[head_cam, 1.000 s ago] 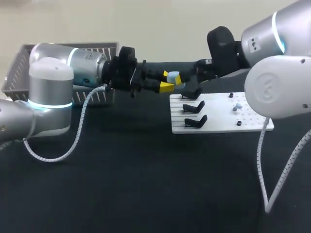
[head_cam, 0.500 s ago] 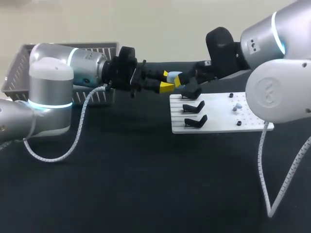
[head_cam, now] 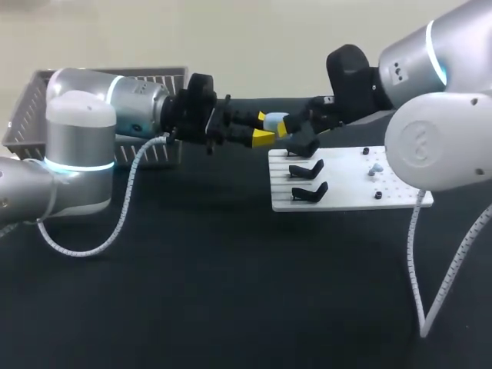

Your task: Pick up each earbud case from the left stands, insert the matching earbuds, close the lid, and place the case in the box.

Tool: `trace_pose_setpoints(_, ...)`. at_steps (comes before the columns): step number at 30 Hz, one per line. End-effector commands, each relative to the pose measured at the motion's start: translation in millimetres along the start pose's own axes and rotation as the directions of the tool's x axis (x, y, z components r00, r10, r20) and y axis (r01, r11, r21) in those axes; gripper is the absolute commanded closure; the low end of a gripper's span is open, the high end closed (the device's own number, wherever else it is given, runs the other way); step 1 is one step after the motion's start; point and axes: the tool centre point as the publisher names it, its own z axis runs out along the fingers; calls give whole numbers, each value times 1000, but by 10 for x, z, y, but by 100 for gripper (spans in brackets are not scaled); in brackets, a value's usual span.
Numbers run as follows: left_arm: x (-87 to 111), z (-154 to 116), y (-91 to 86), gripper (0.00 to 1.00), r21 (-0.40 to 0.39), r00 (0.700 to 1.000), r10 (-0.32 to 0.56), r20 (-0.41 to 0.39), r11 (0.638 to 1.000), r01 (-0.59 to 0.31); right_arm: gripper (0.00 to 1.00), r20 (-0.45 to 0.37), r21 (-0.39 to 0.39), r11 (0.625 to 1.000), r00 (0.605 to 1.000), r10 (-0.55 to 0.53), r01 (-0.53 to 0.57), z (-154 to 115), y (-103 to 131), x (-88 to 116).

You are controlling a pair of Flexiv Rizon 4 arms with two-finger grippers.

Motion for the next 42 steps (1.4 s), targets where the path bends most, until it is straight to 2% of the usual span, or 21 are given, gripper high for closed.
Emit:
trace_pose_setpoints(1, 4, 10, -10, 100, 4, 1000, 1, 1, 1000, -1, 0, 18, 12, 1000, 1000, -1, 1, -52, 2, -38)
trace_pose_setpoints(7, 4, 10, -10, 100, 4, 1000, 1, 1, 1000, -1, 0, 69, 28, 999, 997, -20, 18, -211, 32, -112)
trace_pose_setpoints(10, 4, 10, -10, 100, 4, 1000, 1, 1, 1000, -1, 0, 92, 78, 995, 993, -68, 61, -329, 64, -115)
trace_pose_setpoints(12, 4, 10, -10, 100, 4, 1000, 1, 1, 1000, -1, 0, 89, 157, 981, 988, -128, 112, -418, 71, -103)
trace_pose_setpoints(15, 4, 10, -10, 100, 4, 1000, 1, 1, 1000, -1, 0, 24, 268, 948, 983, -183, 170, -536, 24, -86)
trace_pose_setpoints(17, 4, 10, -10, 100, 4, 1000, 1, 1, 1000, -1, 0, -23, 285, 941, 982, -186, 185, -603, -37, -74)
trace_pose_setpoints(22, 4, 10, -10, 100, 4, 1000, 1, 1, 1000, -1, 0, -139, 366, 915, 982, -126, 170, -756, -307, -7)
trace_pose_setpoints(25, 4, 10, -10, 100, 4, 1000, 1, 1, 1000, -1, 0, -170, 396, 907, 982, -79, 142, -804, -494, 63)
trace_pose_setpoints(30, 4, 10, -10, 100, 4, 1000, 1, 1, 1000, -1, 0, -245, 474, 873, 969, 4, 116, -815, -869, 229)
trace_pose_setpoints(34, 4, 10, -10, 100, 4, 1000, 1, 1, 1000, -1, 0, -304, 488, 864, 952, 36, 123, -813, -1137, 333)
trace_pose_setpoints(36, 4, 10, -10, 100, 4, 1000, 1, 1, 1000, -1, 0, -321, 466, 874, 947, 22, 138, -822, -1221, 353)
trace_pose_setpoints(42, 4, 10, -10, 100, 4, 1000, 1, 1, 1000, -1, 0, -349, 523, 841, 935, 62, 140, -887, -1649, 414)
